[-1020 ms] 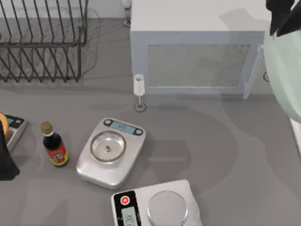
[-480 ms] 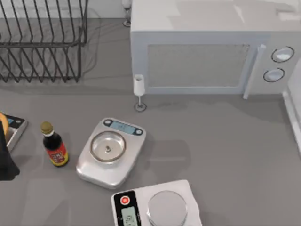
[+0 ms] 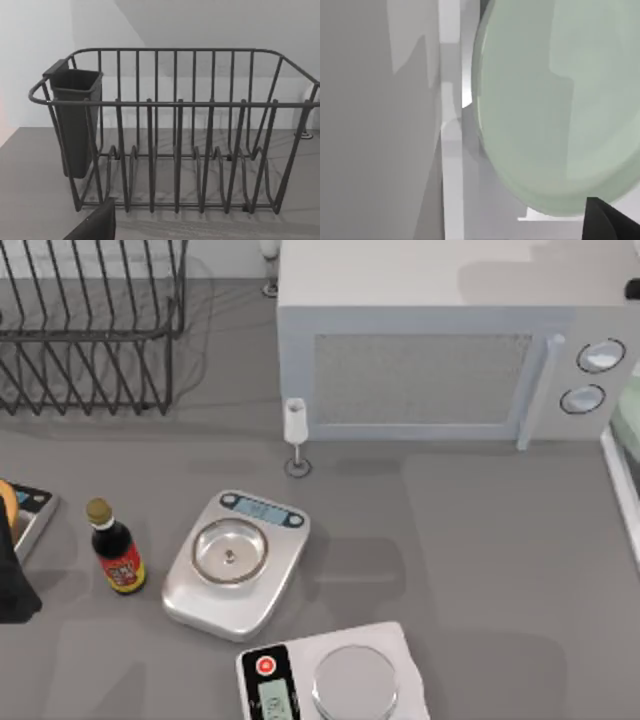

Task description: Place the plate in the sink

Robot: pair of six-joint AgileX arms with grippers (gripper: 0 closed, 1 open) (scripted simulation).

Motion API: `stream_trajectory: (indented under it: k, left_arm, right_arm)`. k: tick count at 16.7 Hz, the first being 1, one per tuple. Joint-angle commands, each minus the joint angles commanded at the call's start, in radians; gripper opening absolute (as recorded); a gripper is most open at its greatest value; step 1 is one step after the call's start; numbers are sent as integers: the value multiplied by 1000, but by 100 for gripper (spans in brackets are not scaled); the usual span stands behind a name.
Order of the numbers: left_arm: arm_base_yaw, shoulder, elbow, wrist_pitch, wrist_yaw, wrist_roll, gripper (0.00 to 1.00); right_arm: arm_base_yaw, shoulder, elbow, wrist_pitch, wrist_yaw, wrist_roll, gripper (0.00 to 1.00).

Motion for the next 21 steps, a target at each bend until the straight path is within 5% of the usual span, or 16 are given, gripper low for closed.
stream_trajectory:
  k: [2,15,21]
  left_arm:
    - [0,0,0,0,0,0,100]
    - [0,0,0,0,0,0,100]
    - [0,0,0,0,0,0,100]
  right_arm:
    - [0,0,0,0,0,0,0]
    - [0,0,0,0,0,0,98]
    - [0,0,0,0,0,0,100]
